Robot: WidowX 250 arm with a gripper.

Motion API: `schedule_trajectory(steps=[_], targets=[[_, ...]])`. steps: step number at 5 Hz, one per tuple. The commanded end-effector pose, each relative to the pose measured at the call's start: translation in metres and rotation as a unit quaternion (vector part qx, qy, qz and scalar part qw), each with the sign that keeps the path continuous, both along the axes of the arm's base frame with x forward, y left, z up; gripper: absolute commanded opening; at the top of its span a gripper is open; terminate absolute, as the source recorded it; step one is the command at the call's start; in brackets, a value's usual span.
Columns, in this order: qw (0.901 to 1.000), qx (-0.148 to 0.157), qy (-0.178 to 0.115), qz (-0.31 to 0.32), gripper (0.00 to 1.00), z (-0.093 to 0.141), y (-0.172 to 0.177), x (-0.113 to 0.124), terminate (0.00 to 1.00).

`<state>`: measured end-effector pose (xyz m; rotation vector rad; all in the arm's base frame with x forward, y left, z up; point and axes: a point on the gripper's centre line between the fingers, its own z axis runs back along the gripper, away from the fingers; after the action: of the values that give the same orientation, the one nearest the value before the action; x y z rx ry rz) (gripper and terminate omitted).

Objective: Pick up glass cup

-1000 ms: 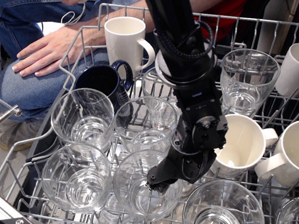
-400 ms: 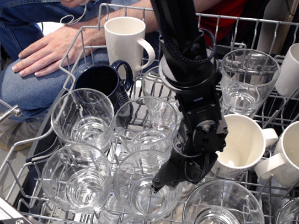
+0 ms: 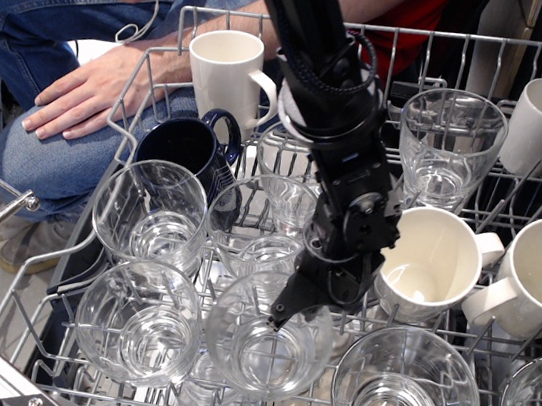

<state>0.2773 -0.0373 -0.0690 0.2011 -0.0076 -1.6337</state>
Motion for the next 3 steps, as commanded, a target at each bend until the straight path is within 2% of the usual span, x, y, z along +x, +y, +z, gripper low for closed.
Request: schedule_trajectory(steps=[1, 3], targets=[[0.9995, -0.025, 0.017, 0.009, 0.00, 0.032, -0.005, 0.007, 0.00], [0.9969, -0.044, 0.063, 0.015, 0.00, 0.079, -0.005, 0.006, 0.00]])
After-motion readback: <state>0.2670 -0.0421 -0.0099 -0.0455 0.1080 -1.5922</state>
